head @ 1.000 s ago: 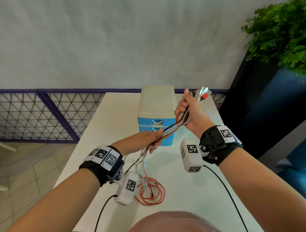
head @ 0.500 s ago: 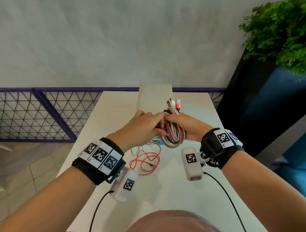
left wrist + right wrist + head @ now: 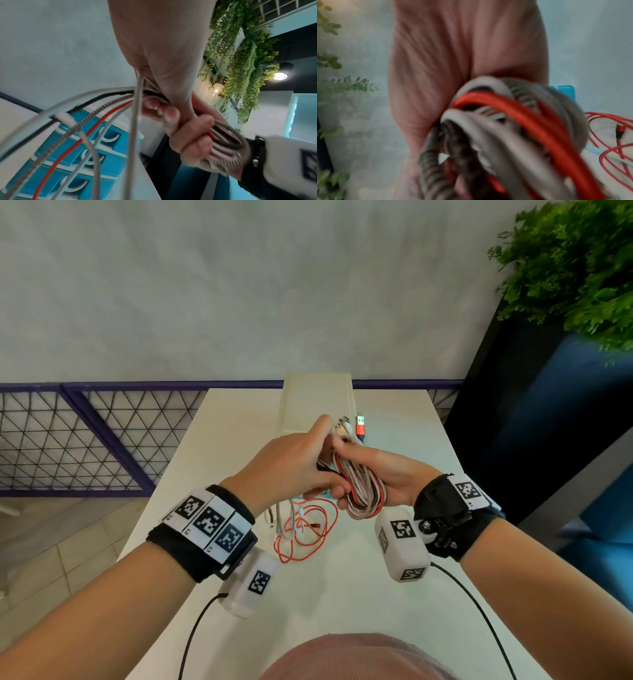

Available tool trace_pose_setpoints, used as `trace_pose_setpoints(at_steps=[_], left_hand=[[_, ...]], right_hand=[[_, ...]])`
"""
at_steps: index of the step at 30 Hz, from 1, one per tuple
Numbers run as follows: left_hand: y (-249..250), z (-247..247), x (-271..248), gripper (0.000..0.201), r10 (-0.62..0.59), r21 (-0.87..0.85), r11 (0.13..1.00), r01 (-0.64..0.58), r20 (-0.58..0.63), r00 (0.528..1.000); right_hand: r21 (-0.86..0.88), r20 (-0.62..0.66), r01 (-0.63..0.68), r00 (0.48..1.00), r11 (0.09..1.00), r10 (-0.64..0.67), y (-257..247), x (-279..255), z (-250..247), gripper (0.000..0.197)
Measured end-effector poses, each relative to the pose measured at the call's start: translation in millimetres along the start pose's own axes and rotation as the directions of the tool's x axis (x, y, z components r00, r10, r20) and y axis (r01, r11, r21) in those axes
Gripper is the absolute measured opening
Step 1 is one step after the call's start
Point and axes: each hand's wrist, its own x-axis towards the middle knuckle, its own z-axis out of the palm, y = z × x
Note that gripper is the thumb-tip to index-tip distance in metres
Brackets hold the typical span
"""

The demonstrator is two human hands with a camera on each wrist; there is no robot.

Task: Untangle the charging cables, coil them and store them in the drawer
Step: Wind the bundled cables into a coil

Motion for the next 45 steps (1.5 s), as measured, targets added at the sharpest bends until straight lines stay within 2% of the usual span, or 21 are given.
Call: trace_pose_setpoints(at_steps=[3, 6, 8, 10, 13, 15, 17, 18, 21, 23, 26, 29, 31, 35, 38, 43, 45], left_hand=[[-2.9, -0.6, 2.7, 0.070, -0.105, -0.008, 0.994, 0.106, 0.058, 0.993], [-8.9, -1.2, 7.3, 0.063, -0.204, -0.112, 0.966, 0.233, 0.226, 0.953], [-20.6, -3.0, 6.4, 0.049, -0.158, -0.276, 0.922, 0.270, 0.367, 0.917], [-34.9, -4.6, 2.3, 0.041, -0.096, -0.437, 0.847, 0.304, 0.435, 0.895], [-49.1, -3.6, -3.8, 0.033, -0.089, -0.539, 0.774, 0.332, 0.428, 0.899], [-51.3, -1.9, -4.0, 0.023, -0.089, -0.529, 0.786, 0.320, 0.415, 0.906], [-51.1, -1.8, -3.1, 0.018, -0.065, -0.546, 0.769, 0.332, 0.449, 0.891], [-49.8, -2.7, -2.4, 0.024, -0.063, -0.570, 0.731, 0.375, 0.491, 0.869], [-45.9, -6.8, 0.0, 0.057, -0.123, -0.591, 0.549, 0.591, 0.643, 0.756], [-47.3, -7.9, 1.0, 0.066, -0.127, -0.586, 0.481, 0.652, 0.690, 0.713], [-55.2, -4.9, -2.1, 0.047, -0.062, -0.650, 0.395, 0.649, 0.686, 0.725], [-63.7, 1.4, -6.4, 0.031, 0.007, -0.738, 0.242, 0.630, 0.650, 0.760], [-67.3, 6.5, -8.0, 0.033, 0.045, -0.761, 0.174, 0.625, 0.640, 0.767], [-66.5, 8.7, -12.3, 0.030, 0.084, -0.765, 0.098, 0.637, 0.644, 0.761], [-59.8, 7.9, -13.4, 0.036, 0.053, -0.758, -0.007, 0.652, 0.651, 0.757], [-51.6, 5.1, -12.2, 0.034, 0.006, -0.763, -0.016, 0.647, 0.647, 0.763], [-49.6, 6.2, -11.0, 0.036, -0.049, -0.770, -0.010, 0.638, 0.638, 0.768]], right_hand=[[-0.165, 0.014, -0.051, 0.998, 0.985, 0.054, 3.4, 3.1, 2.5, 0.045], [-0.219, -0.002, -0.053, 0.999, 0.974, 0.054, 5.9, 5.1, 2.0, 0.026], [-0.303, -0.002, -0.035, 0.999, 0.952, 0.036, 5.9, 2.7, 2.2, 0.021], [-0.389, -0.069, -0.004, 0.997, 0.921, -0.025, 5.6, -0.2, 2.5, 0.019], [-0.434, -0.224, 0.012, 0.967, 0.901, -0.120, 5.1, 0.6, 1.9, 0.018], [-0.440, -0.266, 0.003, 0.955, 0.898, -0.134, 4.8, 2.3, 2.4, 0.018], [-0.446, -0.274, 0.001, 0.952, 0.895, -0.138, 4.8, 2.8, 3.1, 0.016], [-0.443, -0.273, 0.002, 0.952, 0.897, -0.137, 4.6, 2.7, 4.0, 0.015], [-0.448, -0.262, 0.005, 0.955, 0.894, -0.136, 5.4, 5.1, 6.8, 0.014], [-0.469, -0.261, 0.007, 0.954, 0.883, -0.146, 6.0, 7.0, 7.0, 0.016], [-0.485, -0.254, 0.012, 0.955, 0.874, -0.154, 3.6, 5.9, 7.3, 0.018], [-0.470, -0.226, 0.028, 0.962, 0.882, -0.152, 0.5, 4.1, 9.0, 0.014], [-0.475, -0.202, 0.033, 0.969, 0.880, -0.145, -0.4, 4.1, 10.2, 0.015], [-0.499, -0.197, 0.028, 0.970, 0.866, -0.145, -1.5, 4.2, 12.1, 0.017], [-0.526, -0.189, 0.053, 0.966, 0.849, -0.177, -2.4, 7.4, 12.6, 0.020], [-0.466, -0.196, 0.048, 0.968, 0.884, -0.155, 1.3, 11.1, 11.5, 0.024], [-0.439, -0.196, 0.024, 0.973, 0.898, -0.122, 3.7, 11.6, 10.3, 0.029]])
